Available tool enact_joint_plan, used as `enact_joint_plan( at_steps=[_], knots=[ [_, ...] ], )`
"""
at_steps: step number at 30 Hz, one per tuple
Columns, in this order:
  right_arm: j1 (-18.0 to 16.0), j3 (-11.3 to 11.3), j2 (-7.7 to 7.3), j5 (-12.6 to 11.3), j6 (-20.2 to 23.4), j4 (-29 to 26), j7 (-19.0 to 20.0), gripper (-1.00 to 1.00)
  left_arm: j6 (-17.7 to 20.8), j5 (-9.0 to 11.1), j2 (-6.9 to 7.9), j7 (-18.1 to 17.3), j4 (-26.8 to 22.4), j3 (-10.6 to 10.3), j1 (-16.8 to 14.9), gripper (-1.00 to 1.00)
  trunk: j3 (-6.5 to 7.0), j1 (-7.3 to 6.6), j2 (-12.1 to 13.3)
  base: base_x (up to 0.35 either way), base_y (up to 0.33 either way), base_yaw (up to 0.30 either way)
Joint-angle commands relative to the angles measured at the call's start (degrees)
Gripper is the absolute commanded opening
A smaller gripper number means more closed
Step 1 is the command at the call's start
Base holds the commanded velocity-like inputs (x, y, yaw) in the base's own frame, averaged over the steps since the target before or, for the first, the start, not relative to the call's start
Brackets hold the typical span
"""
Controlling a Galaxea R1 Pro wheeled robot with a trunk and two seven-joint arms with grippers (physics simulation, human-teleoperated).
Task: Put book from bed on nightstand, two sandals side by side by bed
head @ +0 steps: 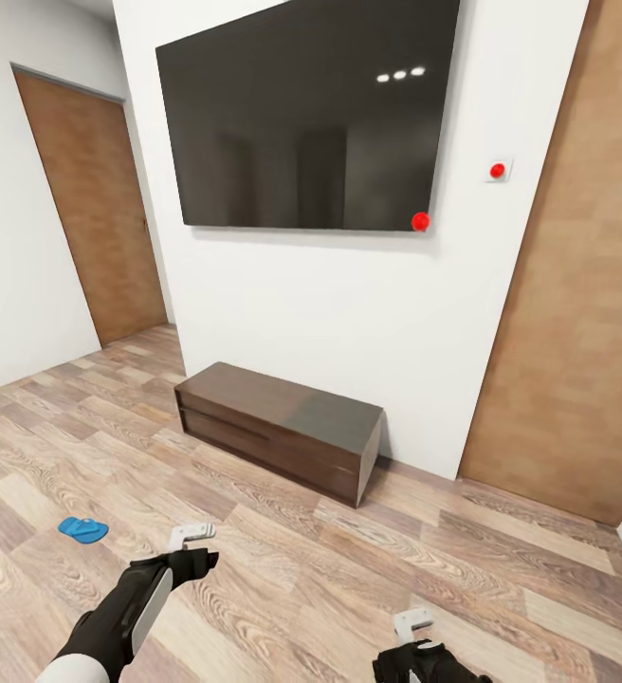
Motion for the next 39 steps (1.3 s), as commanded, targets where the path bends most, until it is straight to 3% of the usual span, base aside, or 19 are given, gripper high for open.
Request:
enact_joint_plan(
  at_steps=[1,12,39],
  knots=[
    [-0.6,0.3,0.02,0.4,1.4,-0.1,-0.2,1.0,0.4,0.5,0.01,0.0,-0.3,0.0,0.0,1.0,-0.25,0.22,-0.4,0.0,0.0,0.0],
    [-2.9,0.1,0.11,0.1,6.6,-0.1,-0.5,1.0,0.6,0.5,-0.06,-0.1,-2.0,0.0,0.4,1.0,-2.22,2.64,-4.9,0.0,0.0,0.0],
    [-3.4,0.1,0.13,0.1,7.4,-0.2,-0.4,1.0,0.7,0.5,-0.09,-0.1,-2.5,0.0,0.5,1.0,-7.07,8.57,-15.7,0.0,0.0,0.0]
  ],
)
